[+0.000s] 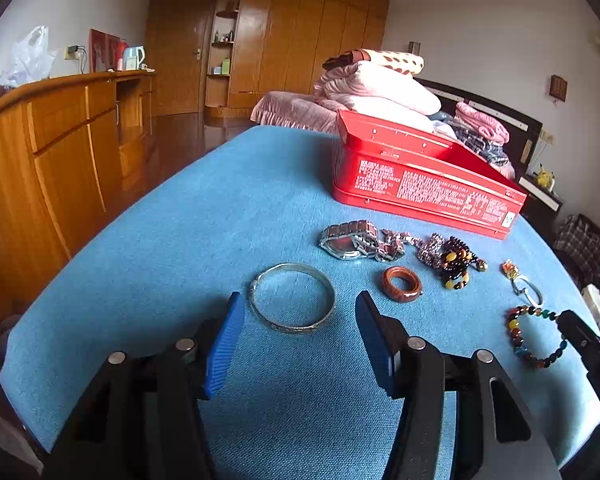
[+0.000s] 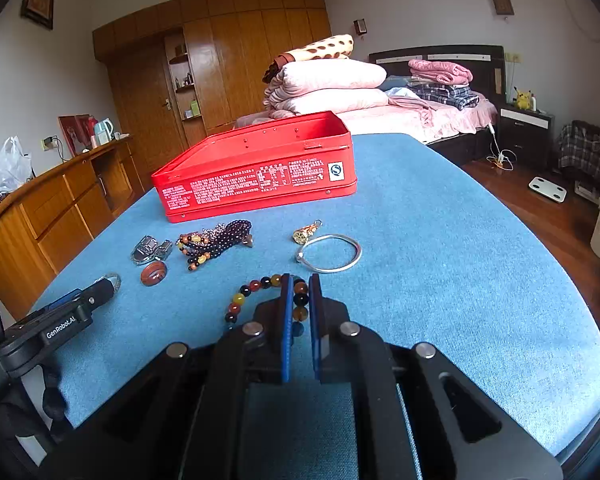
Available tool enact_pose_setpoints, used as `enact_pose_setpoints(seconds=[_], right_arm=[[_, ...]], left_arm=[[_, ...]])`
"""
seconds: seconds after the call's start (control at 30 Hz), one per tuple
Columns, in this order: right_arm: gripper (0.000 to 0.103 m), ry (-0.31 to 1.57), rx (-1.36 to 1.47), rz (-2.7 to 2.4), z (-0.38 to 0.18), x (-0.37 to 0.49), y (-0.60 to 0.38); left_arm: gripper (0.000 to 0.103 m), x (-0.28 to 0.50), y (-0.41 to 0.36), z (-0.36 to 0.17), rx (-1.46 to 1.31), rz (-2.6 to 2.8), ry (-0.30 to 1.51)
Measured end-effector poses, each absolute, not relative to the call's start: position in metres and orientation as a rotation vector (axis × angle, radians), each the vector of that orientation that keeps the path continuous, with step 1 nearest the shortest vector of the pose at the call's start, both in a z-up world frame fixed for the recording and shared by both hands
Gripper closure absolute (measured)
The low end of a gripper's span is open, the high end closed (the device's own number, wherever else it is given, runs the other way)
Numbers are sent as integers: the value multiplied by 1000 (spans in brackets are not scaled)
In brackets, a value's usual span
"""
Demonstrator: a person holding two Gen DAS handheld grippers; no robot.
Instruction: Organize jewelry
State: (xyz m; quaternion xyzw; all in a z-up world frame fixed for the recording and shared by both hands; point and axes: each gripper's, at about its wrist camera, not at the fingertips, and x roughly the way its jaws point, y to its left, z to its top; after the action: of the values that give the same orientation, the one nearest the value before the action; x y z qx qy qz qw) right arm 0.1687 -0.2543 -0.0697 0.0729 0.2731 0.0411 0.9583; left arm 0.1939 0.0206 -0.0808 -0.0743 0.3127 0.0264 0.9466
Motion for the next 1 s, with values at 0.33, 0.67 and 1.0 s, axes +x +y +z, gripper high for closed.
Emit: enact_pose_setpoints(seconds=[0.33, 0.67, 1.0], right_arm=[[96, 553, 150, 83, -69, 168, -253], [97, 524, 163, 124, -61, 162, -259], [97, 491, 262, 215, -40, 162, -281]], left_arm=[[60, 194, 19, -82, -139, 40, 631], [61, 180, 13, -68, -144, -6, 545], [103, 182, 0, -53, -140, -84, 511]])
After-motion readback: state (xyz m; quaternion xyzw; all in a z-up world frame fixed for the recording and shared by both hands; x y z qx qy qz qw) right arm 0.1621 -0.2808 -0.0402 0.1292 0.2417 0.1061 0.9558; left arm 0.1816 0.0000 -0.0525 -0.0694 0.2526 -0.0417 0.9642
